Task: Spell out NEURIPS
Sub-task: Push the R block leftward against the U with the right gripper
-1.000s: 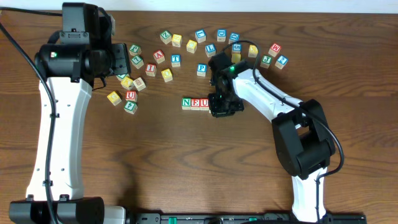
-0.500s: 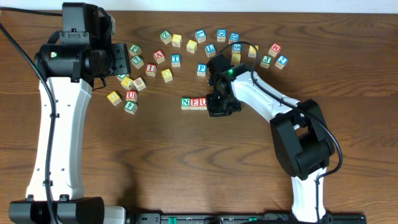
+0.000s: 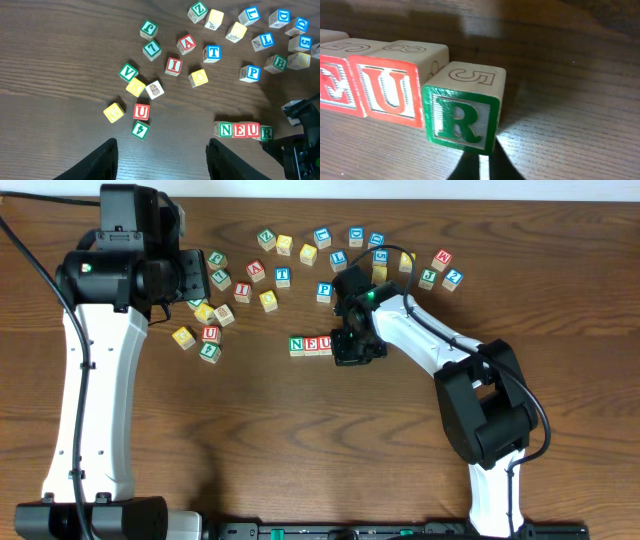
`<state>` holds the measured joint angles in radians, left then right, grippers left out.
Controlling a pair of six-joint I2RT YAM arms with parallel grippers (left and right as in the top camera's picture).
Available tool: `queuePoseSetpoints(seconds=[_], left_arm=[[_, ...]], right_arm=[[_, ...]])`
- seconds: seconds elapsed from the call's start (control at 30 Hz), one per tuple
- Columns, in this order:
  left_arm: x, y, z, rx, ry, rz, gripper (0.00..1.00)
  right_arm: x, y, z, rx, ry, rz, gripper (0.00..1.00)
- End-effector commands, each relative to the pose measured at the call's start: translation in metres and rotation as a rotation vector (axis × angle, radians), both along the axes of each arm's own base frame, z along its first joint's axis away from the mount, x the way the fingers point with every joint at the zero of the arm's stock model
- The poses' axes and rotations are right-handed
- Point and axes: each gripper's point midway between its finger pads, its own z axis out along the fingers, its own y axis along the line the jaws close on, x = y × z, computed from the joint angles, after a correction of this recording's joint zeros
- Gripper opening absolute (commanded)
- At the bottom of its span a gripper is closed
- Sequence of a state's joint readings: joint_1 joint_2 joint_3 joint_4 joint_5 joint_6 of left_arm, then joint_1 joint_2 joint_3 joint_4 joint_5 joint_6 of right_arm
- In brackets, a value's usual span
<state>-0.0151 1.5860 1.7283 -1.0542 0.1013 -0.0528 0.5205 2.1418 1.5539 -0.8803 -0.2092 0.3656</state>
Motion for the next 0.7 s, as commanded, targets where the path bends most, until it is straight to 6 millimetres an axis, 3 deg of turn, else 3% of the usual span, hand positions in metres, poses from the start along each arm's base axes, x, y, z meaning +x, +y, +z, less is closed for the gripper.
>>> queuePoseSetpoints(seconds=[0.0, 0.4, 0.67], left_arm=[[-0.001, 0.001, 0.003, 0.005, -0.004, 0.008, 0.56], [-0.001, 0.001, 0.003, 0.005, -0.004, 0.008, 0.56], [-0.001, 0.001, 0.002, 0.005, -0.004, 0.008, 0.56]], right_arm=[[0.000, 0.002, 0.010, 0.011, -0.017, -0.011, 0.01], [-0.010, 0.013, 0.021, 0.055, -0.011, 0.073, 0.01], [0.004, 0.010, 0.019, 0.023, -0.076, 0.061, 0.01]])
